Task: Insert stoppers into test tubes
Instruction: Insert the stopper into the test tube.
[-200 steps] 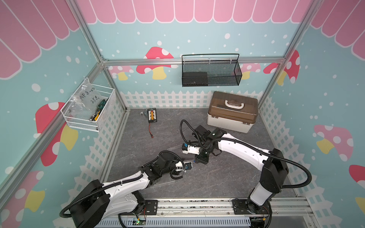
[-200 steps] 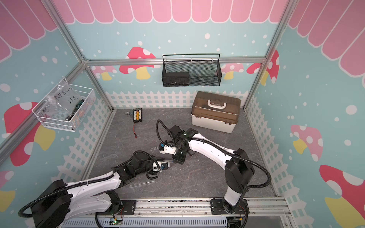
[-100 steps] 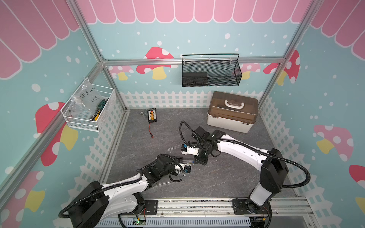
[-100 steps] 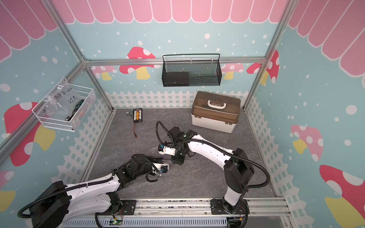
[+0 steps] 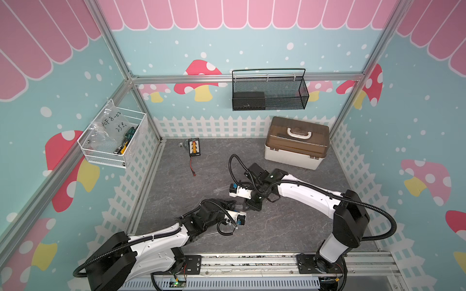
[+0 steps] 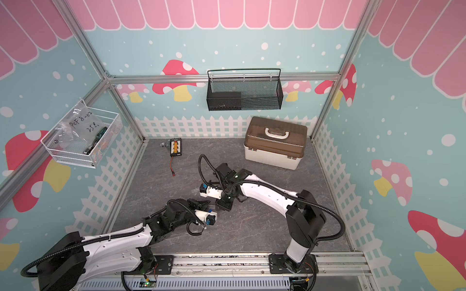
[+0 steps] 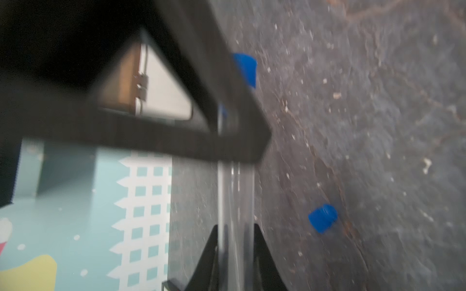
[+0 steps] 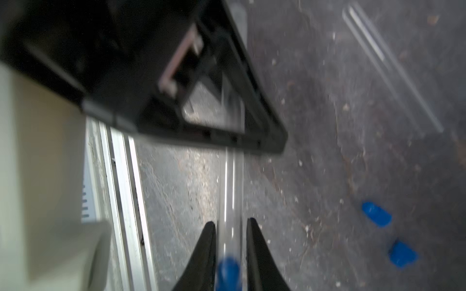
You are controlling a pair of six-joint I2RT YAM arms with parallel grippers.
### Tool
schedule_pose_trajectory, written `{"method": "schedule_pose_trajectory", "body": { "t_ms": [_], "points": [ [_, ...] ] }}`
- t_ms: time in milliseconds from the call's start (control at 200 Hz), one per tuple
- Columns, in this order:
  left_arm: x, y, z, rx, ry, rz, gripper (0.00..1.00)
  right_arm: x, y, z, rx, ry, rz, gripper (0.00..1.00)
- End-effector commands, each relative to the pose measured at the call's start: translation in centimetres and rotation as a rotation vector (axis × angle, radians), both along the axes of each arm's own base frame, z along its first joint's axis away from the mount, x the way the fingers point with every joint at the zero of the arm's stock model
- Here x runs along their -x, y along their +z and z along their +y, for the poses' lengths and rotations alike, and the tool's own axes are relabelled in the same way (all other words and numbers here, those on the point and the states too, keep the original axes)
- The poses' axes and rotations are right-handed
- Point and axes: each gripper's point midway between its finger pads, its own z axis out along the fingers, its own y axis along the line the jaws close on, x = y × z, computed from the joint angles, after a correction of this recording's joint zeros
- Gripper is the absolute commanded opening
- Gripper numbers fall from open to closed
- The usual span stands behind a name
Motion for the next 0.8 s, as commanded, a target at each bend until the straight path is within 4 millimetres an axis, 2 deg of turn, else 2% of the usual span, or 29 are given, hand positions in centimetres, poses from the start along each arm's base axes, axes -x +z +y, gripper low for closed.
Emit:
{"method": "schedule_pose_trajectory", "body": {
  "t_ms": [0,105,245,315,435,540,595,665,790],
  "points": [
    [4.8,5.3,-4.7,0.202,-0.321,-0.047,0.0,-6.0,8.4,3.4,-0.309,-0.055,-0.351,0.26],
    [4.2,5.0,-4.1,0.196,-0.291,-0.03,0.0,-5.7,9.1,0.8,-0.285,-0.111,-0.349,0.38],
    [4.0,4.4,-4.1,0.207,-0.271,0.026,0.0,-5.7,10.9,-3.1,-0.285,-0.248,-0.354,0.43],
    [3.6,4.6,-4.3,0.251,-0.241,0.084,0.0,-6.5,12.2,-5.4,-0.289,-0.399,-0.363,0.46],
    [2.0,6.0,-4.7,0.423,-0.124,0.306,0.0,-7.9,13.5,-9.9,-0.289,-0.722,-0.322,0.46],
    [0.9,7.7,-5.1,0.64,-0.03,0.616,0.0,-8.8,12.8,-13.8,-0.27,-0.996,-0.169,0.45],
    [0.6,7.9,-5.4,0.696,0.017,0.753,0.0,-8.7,12.0,-14.7,-0.275,-1.072,-0.063,0.44],
    [1.3,7.5,-6.0,0.681,0.012,0.892,0.0,-8.3,11.1,-15.0,-0.282,-1.104,0.014,0.43],
    [1.6,6.1,-6.5,0.638,0.049,1.021,0.0,-8.0,9.8,-15.3,-0.269,-1.131,0.056,0.43]
  ]
}}
